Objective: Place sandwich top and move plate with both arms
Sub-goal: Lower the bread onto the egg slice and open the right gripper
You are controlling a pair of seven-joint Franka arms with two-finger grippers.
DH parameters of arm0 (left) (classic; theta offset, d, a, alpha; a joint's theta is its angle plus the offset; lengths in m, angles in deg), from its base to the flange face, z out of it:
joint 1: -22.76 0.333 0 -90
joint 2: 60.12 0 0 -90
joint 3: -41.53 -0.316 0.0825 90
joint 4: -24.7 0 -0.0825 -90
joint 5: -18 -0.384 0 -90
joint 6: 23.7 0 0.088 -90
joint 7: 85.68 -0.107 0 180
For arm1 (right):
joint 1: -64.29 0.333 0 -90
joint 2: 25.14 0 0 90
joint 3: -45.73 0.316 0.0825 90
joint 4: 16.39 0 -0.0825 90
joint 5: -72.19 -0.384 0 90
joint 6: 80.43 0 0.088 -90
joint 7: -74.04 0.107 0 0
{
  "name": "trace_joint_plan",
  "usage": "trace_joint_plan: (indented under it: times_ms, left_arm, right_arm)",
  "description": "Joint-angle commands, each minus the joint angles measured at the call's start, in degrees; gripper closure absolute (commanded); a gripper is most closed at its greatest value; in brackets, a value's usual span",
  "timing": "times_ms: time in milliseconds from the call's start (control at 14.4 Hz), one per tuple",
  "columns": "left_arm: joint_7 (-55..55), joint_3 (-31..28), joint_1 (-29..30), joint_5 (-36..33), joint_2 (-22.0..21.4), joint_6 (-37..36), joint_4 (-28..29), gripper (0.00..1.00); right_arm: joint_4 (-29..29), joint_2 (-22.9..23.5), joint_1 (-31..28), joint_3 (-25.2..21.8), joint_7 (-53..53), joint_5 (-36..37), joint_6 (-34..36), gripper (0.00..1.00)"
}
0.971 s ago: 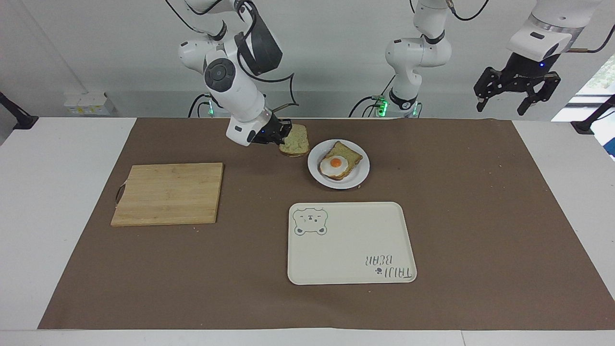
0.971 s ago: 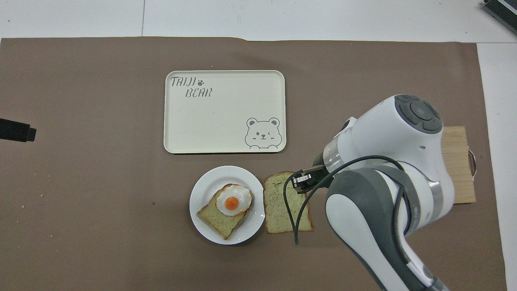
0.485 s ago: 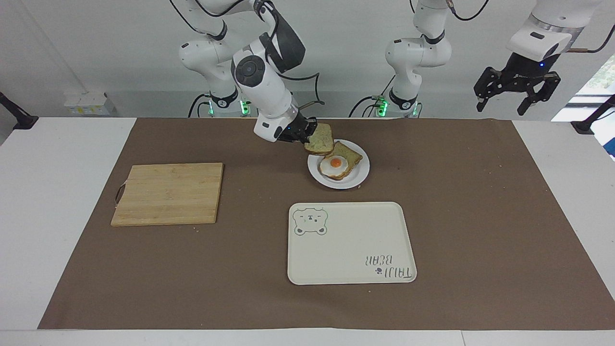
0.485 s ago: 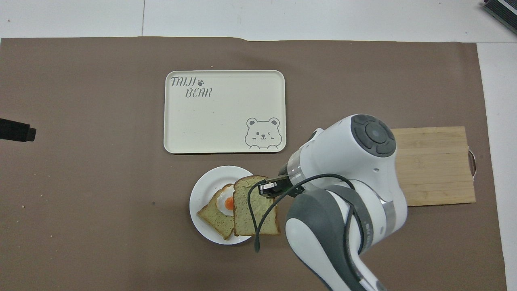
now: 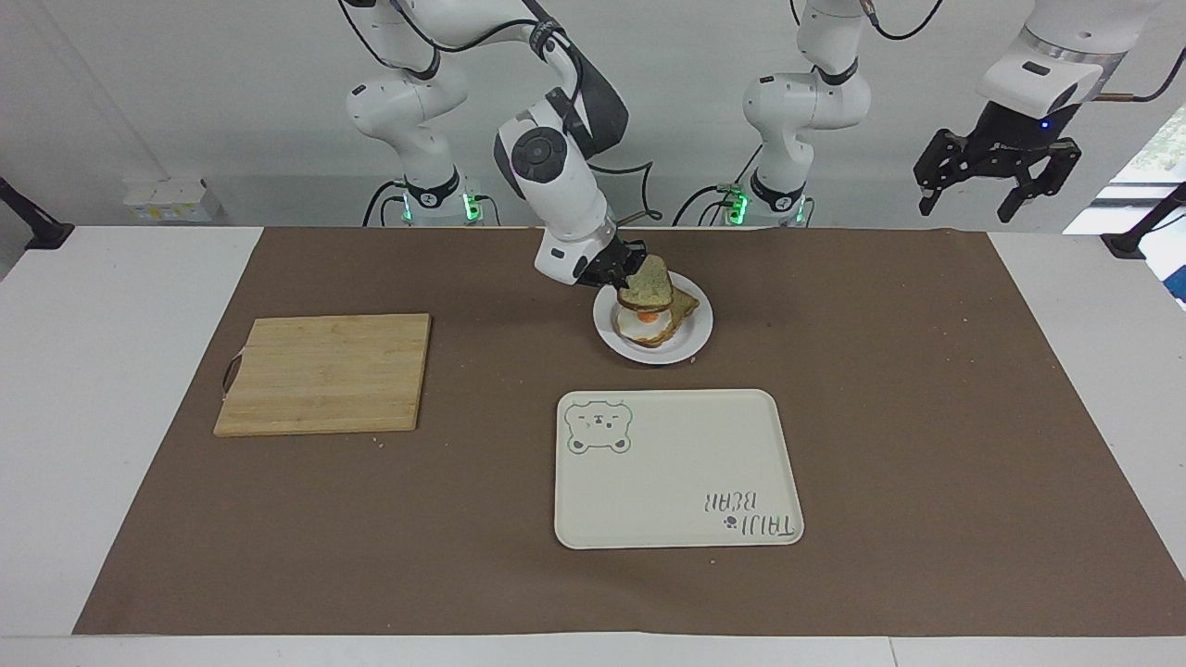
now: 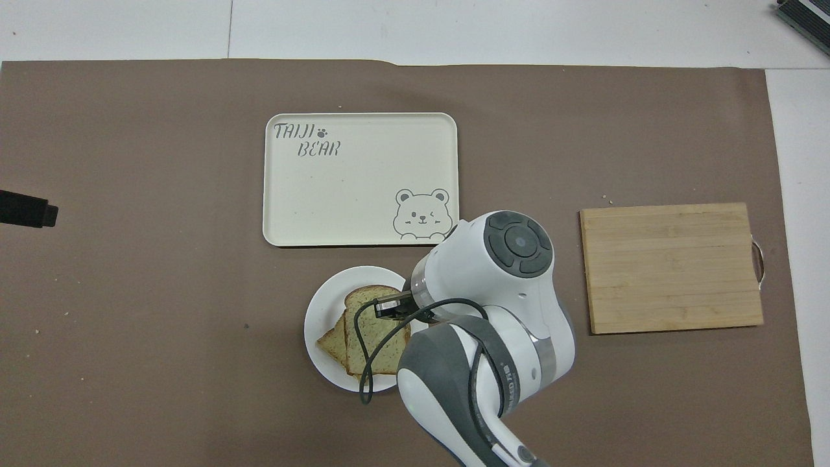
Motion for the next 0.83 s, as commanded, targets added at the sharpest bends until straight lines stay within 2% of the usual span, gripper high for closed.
trace_joint_plan:
  times_ms: [0, 347, 763]
  left_arm:
    - [0.36, 0.37, 0.59, -0.33, -0.64, -0.81, 0.03, 0.0]
    - [0.36, 0.37, 0.59, -0.33, -0.64, -0.81, 0.03, 0.0]
    - [0.36, 0.45, 0.59, -0.33, -0.64, -0.72, 0.03, 0.0]
  right_arm:
    - [-0.23, 1.83, 1.41, 0.12, 0.27, -1.45, -3.77, 1.0]
    - [-0.05, 5.62, 2.11, 0.21, 0.36, -1.45, -8.52, 1.0]
    - [-0.4, 6.76, 3.26, 0.12, -0.08, -1.45, -8.88, 1.0]
